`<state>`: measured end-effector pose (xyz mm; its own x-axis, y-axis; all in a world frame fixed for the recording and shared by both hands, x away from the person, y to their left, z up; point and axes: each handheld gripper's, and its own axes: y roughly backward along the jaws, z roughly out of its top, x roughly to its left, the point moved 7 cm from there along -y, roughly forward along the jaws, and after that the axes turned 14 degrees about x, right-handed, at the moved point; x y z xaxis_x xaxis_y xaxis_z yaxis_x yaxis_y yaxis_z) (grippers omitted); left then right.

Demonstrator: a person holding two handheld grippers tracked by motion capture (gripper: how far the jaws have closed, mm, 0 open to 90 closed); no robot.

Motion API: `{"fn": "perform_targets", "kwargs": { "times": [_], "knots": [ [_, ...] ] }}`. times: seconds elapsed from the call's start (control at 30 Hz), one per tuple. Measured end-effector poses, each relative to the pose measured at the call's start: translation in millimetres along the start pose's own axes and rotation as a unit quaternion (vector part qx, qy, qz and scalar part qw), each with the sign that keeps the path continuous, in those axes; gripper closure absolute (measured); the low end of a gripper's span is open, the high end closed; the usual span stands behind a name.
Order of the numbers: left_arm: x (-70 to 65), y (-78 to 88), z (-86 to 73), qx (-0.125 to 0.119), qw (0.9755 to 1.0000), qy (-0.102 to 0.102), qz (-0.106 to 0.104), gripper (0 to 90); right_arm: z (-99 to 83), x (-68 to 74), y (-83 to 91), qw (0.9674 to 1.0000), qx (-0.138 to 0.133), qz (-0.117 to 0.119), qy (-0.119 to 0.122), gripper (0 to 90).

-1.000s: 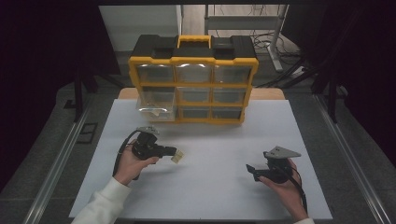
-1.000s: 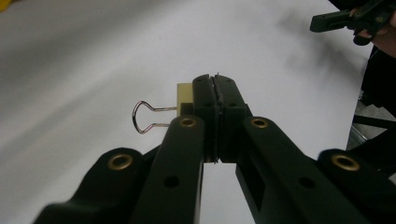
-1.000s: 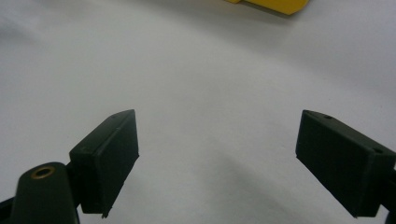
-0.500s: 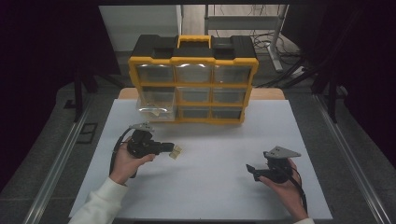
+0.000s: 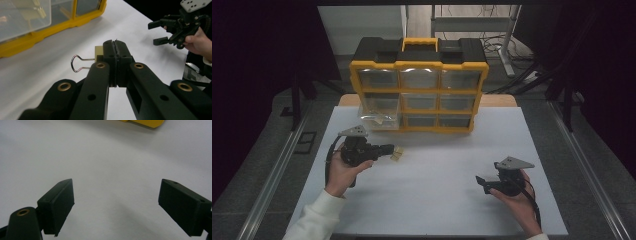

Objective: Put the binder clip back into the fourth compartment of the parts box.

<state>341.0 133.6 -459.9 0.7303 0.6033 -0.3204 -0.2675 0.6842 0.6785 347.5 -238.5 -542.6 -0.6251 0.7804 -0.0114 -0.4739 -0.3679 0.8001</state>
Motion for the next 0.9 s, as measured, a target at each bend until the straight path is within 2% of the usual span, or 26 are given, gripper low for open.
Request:
{"fn": "perform_targets", "kwargs": {
  "times": [0.53, 0.9],
  "knots": [
    [-4.3, 20.2, 17.1, -0.027, 0.9996, -0.008, 0.009, 89.2, 1.3, -0.1, 2.7, 1.0, -0.007, 0.001, 0.0, 13.8],
    [-0.8, 29.0, 29.1, -0.04, 0.999, -0.009, 0.016, 89.2, 0.9, 0.1, 2.6, 1.0, -0.005, 0.001, 0.0, 13.8]
  ]
}}
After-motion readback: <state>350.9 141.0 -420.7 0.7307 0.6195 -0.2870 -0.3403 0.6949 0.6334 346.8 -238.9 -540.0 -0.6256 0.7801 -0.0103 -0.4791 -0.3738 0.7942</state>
